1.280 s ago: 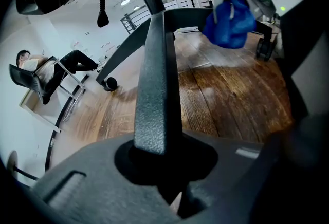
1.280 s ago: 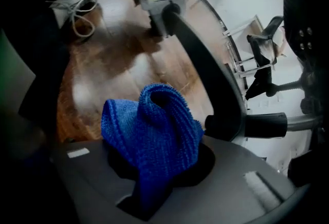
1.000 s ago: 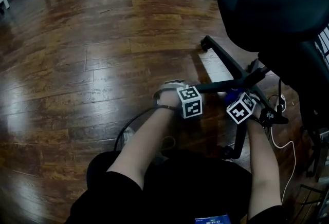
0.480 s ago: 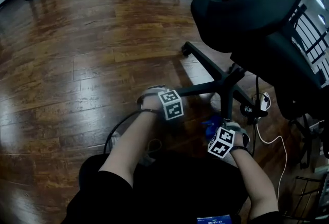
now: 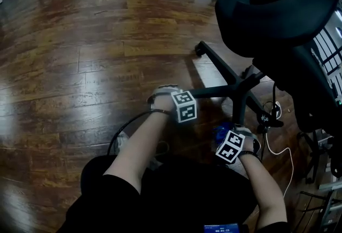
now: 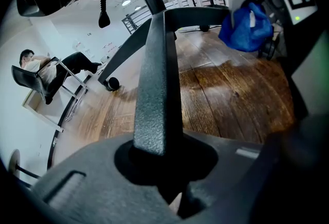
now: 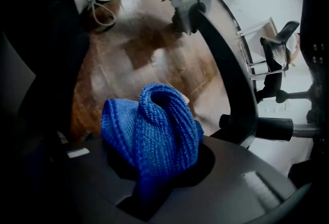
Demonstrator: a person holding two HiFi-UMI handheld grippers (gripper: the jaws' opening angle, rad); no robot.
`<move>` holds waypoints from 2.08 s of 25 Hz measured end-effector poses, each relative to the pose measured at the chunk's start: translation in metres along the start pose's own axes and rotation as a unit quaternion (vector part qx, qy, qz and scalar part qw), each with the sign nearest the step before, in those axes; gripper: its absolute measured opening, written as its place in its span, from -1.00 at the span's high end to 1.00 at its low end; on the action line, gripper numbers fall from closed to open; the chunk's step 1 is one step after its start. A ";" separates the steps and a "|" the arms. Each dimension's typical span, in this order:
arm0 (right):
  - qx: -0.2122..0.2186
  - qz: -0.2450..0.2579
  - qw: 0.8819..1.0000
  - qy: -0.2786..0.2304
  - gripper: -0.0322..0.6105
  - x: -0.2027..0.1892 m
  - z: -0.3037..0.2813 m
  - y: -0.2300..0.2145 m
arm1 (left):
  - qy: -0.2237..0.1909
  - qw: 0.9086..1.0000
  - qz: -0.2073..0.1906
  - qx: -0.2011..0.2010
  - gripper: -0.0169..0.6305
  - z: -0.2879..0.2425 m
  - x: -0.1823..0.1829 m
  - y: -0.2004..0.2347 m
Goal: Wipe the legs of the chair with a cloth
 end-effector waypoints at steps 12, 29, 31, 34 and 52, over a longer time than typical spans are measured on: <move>-0.114 -0.064 0.991 -0.026 0.64 0.022 -0.016 -0.130 | -0.008 1.000 -0.004 0.003 0.77 0.001 0.002 0.000; 0.022 0.012 1.000 -0.019 0.63 -0.006 0.010 0.038 | -0.004 1.000 -0.005 0.002 0.77 0.000 0.001 0.000; 0.004 -0.005 1.000 -0.027 0.63 -0.002 0.005 0.010 | -0.004 1.000 -0.005 0.002 0.77 -0.001 0.001 0.000; -0.042 -0.038 0.997 -0.044 0.63 0.007 -0.005 -0.051 | -0.007 1.000 -0.004 0.005 0.77 -0.001 0.003 0.000; -0.003 0.004 0.999 -0.045 0.63 0.004 0.013 0.012 | -0.009 1.000 -0.005 0.012 0.77 0.000 0.001 0.002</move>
Point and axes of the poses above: the fingertips, and each gripper's own axes: z backward along the fingers, y to its left, x out of its top, the point moved 1 cm from there along z, backward along the fingers, and after that the axes turned 1 degree about y, right-handed, at the moved point
